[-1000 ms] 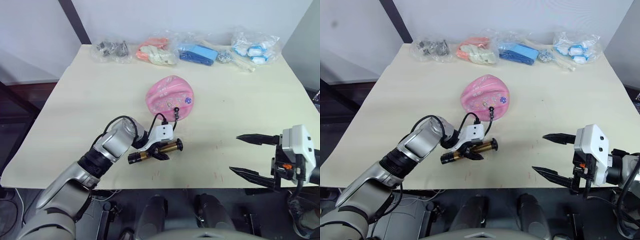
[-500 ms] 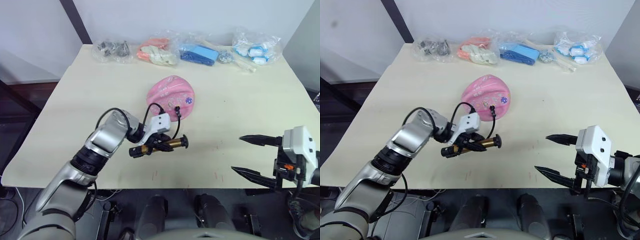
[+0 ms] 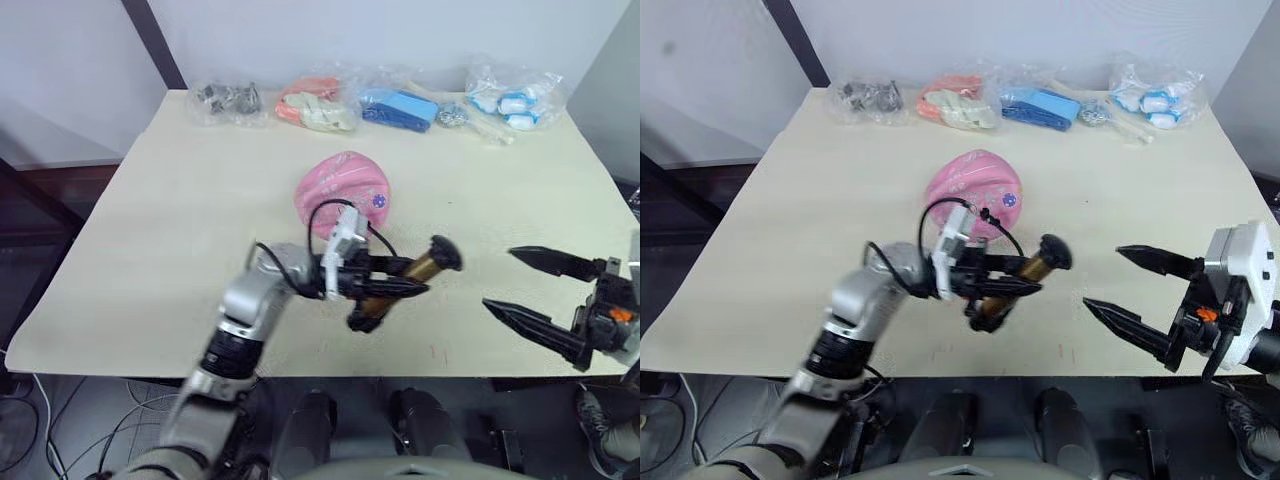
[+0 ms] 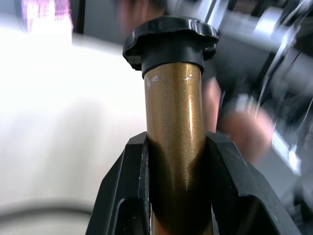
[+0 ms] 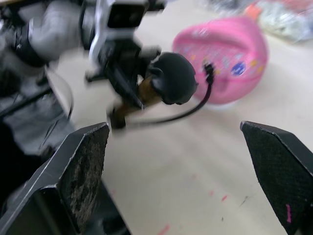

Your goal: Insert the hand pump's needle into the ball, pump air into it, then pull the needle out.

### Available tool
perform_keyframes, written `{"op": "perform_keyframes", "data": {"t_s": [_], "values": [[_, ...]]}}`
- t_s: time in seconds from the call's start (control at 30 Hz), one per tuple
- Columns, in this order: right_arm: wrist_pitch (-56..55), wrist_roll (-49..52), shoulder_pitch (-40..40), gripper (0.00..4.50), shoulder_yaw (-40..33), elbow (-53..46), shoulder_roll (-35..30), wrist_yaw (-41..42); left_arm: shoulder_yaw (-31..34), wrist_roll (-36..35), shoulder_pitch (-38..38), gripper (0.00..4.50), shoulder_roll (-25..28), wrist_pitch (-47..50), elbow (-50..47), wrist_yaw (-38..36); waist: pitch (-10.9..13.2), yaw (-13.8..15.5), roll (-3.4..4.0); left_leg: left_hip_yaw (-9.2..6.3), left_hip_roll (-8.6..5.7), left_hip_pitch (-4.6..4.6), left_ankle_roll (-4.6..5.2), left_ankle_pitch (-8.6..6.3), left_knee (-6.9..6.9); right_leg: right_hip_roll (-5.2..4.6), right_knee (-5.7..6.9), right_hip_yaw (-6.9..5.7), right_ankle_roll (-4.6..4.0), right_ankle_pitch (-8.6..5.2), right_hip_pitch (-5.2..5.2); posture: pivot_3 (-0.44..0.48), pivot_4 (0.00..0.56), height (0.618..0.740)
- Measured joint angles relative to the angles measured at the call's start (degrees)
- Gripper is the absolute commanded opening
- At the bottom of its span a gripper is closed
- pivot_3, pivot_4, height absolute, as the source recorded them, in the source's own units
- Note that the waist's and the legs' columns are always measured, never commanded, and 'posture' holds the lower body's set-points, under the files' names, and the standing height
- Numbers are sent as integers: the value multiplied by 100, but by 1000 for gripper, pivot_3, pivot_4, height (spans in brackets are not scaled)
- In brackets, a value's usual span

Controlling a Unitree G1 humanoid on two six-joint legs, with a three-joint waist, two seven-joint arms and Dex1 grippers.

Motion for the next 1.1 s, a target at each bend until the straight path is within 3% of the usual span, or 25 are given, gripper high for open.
{"op": "perform_keyframes", "data": {"t_s": [0.27,0.43,0.67,0.93,1.03,1.1], "values": [[79,1056,-275,4500,292,-41,-460,-1708,75,43,87,1043,-885,-1669,1236,-293,-6,-15,9,11,-2,3,1,0,-1,4,-1,11,1,1,1,0,150,740],[-110,1554,-1124,4500,1393,59,-430,-2617,99,162,168,1043,-1193,-2635,2069,-509,-8,-34,9,15,-2,6,2,0,0,5,-1,15,3,2,0,0,150,740],[-125,972,-1836,4500,2717,282,37,-2955,245,280,174,1043,-1502,-3961,3203,-882,-10,-15,7,11,-5,1,2,0,2,4,-5,11,5,3,0,0,150,740],[-101,567,-2047,4500,3267,543,429,-3057,322,367,172,1043,-1596,-4467,3516,-1012,-10,-21,8,6,-5,2,2,0,1,4,-3,10,5,3,0,0,150,740],[-85,562,-2049,3842,3294,568,465,-3049,329,369,166,1043,-1593,-4478,3520,-1016,-10,-21,8,5,-5,2,2,0,1,4,-3,9,5,3,0,0,150,740],[-72,556,-2049,3041,3297,567,495,-3029,332,377,121,1043,-1584,-4479,3536,-1013,-10,-21,8,5,-5,2,2,0,1,4,-4,9,5,3,0,0,150,740]]}}
